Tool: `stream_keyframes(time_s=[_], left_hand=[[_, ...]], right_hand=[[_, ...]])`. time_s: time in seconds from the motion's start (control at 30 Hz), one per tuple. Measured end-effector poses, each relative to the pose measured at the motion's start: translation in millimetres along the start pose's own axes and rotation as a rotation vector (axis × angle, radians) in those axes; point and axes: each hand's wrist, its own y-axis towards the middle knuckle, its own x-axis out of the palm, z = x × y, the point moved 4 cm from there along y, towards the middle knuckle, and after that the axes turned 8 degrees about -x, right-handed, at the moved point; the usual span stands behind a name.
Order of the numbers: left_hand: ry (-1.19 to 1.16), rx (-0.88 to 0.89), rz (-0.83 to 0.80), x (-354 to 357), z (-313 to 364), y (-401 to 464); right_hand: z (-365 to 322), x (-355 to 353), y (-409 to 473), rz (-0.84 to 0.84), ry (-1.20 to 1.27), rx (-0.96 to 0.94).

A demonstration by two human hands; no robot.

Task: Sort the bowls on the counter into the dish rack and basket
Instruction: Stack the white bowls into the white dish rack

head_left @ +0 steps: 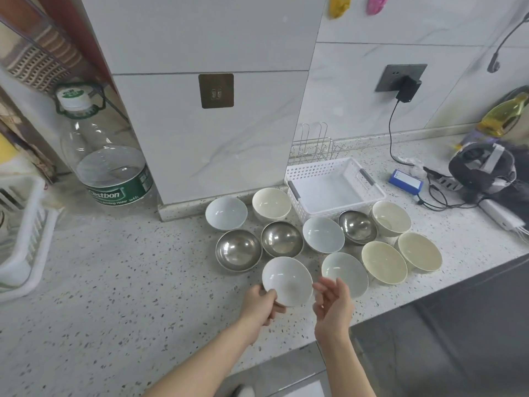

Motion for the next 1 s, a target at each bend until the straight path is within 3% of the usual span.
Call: stream_keyframes(time_s=[0.2,0.33,0.87,1.0], left_hand=[[-0.114,-0.005,-0.009,-24.8,1.2,-6.8],[-0.156,-0.005,-0.029,-34.1,1.3,-10.0],[-0.228,0.034,-0.008,-80.3,-15.0,-30.8],[-0.244,0.072,-0.016,-104.7,-16.5,-38.7]], right_hand=[[23.7,-17.0,-0.2,0.155,-0.120,0.228],[22.2,-16.3,8.8,0.202,-0.116,0.278],[24.6,2.6,-0.6,0.396,-0.033,0.123],[37.9,17.3,-24.5,0.354,-0.058,0.055]])
